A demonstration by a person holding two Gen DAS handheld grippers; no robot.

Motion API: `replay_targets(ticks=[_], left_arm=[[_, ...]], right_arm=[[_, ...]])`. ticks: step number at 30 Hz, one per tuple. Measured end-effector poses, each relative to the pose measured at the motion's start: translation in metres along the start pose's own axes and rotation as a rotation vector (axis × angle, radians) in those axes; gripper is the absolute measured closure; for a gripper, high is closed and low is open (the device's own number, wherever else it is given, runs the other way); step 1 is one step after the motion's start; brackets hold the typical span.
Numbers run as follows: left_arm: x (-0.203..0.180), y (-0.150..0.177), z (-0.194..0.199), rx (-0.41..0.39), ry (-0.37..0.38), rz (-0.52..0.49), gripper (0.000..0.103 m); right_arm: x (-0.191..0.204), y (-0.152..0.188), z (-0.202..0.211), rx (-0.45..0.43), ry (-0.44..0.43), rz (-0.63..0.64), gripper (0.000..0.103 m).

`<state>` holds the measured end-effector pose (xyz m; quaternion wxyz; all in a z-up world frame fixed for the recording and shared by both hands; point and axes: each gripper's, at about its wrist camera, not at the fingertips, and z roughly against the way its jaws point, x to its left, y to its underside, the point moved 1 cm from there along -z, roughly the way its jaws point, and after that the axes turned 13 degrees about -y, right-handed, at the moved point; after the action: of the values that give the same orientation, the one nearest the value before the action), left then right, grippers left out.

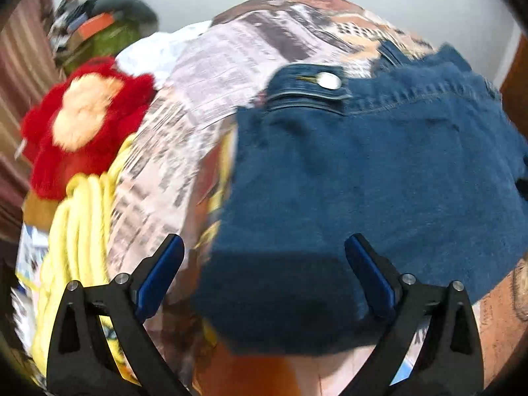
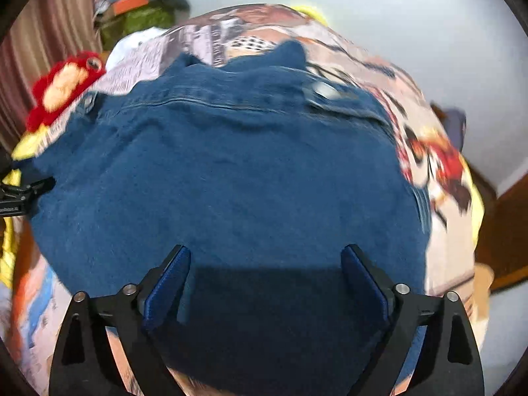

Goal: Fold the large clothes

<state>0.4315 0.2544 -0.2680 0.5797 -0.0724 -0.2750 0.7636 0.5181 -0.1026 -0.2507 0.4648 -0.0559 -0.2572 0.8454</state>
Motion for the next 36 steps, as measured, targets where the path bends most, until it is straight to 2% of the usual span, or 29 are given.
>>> replay_targets(ticks=[2,5,8,11,15,19,24,26,28,32,36], left_arm=[[0.014,0.003,0.003,0.004,-0.013,0.032,0.003],[0.028,0.006,0.012,-0.022,-0.048,0.045,0.003],[0.037,0.009,0.021,-0.041,-0.064,0.061,0.003],[0.045,0.013,0.029,-0.057,-0.117,0.08,0.003],[0.062,0.014,0.04,-0.053,-0.111,0.152,0.003],[0.074,0.015,0.066,-0.112,-0.082,0.229,0.003],[0.069,0.017,0.102,-0.198,-0.028,0.255,0.003],[0.065,0.018,0.109,-0.21,-0.009,0.272,0.003],[0.06,0.022,0.112,-0.21,0.044,0.295,0.003],[0.044,0.035,0.1,-0.156,0.193,0.363,0.003],[0.023,0.048,0.073,-0.05,0.294,0.4,0.003]], right_arm=[[-0.015,0.008,0.009,0.008,0.071,-0.014,0.01],[-0.034,0.019,0.023,0.009,0.106,-0.036,0.01],[-0.052,0.027,0.037,0.007,0.084,-0.088,0.01],[-0.061,0.035,0.052,-0.003,0.082,-0.133,0.01],[-0.052,0.035,0.07,-0.025,0.131,-0.095,0.01],[-0.023,0.026,0.086,-0.077,0.119,-0.029,0.01],[0.018,0.009,0.103,-0.154,0.065,0.037,0.01],[0.034,0.003,0.105,-0.174,0.039,0.056,0.01],[0.048,-0.003,0.104,-0.185,0.006,0.065,0.01],[0.07,-0.01,0.085,-0.173,-0.054,0.074,0.008],[0.08,-0.009,0.044,-0.085,-0.063,0.088,0.008]])
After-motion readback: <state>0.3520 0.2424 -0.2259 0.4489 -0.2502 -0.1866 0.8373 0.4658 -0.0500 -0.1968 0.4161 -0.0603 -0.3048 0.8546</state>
